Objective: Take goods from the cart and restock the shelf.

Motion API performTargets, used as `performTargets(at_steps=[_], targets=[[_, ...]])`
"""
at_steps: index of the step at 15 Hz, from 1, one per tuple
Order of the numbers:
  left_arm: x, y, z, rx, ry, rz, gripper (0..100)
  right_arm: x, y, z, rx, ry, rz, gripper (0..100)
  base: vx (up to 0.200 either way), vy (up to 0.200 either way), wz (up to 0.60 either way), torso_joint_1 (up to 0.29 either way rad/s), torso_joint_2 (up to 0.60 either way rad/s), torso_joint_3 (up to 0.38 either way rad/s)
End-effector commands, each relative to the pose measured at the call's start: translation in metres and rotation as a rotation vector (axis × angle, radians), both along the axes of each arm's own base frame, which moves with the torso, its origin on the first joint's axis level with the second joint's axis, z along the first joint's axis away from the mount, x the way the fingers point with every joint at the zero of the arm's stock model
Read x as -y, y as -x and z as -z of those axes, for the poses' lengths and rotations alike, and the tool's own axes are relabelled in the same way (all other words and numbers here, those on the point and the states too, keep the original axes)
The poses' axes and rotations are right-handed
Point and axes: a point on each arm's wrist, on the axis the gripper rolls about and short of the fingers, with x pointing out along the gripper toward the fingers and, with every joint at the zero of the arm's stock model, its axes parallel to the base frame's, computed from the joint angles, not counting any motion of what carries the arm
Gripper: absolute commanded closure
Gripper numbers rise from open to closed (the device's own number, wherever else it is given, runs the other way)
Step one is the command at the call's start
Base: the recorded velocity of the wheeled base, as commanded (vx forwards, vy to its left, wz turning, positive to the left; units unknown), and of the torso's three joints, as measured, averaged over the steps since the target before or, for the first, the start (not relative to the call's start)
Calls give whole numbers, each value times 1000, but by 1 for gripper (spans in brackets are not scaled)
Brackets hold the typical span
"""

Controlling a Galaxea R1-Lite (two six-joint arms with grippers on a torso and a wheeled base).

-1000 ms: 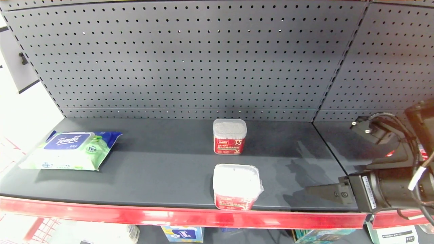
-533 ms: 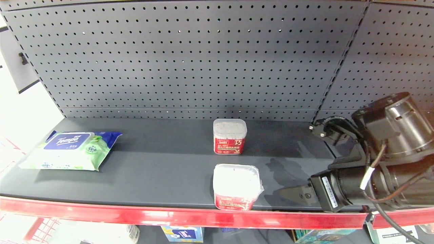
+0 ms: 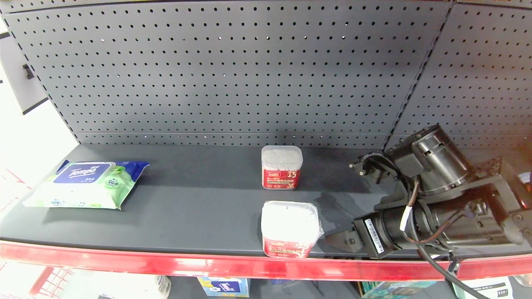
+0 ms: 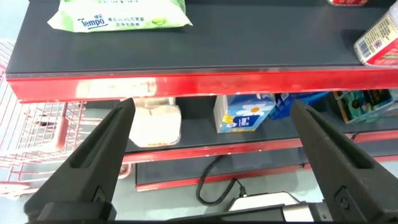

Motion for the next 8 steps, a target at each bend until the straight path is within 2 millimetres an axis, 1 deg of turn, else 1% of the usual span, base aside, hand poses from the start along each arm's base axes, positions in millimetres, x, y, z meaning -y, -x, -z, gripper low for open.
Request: performTargets(at_steps=[1,5,8], targets=[[1,-4,-1,-17,-4,0,0,-1,-2,2,-7,5,0,0,0,0,0,0,0,0],[1,-4,-1,-15,-5,-6,0,-10,-5,6,-14,18,-14,0,0,0,0,0,0,0],[0,-3,-1,-11,-4,-6,0,-14,-7,5,-11,14,-19,0,0,0,0,0,0,0]])
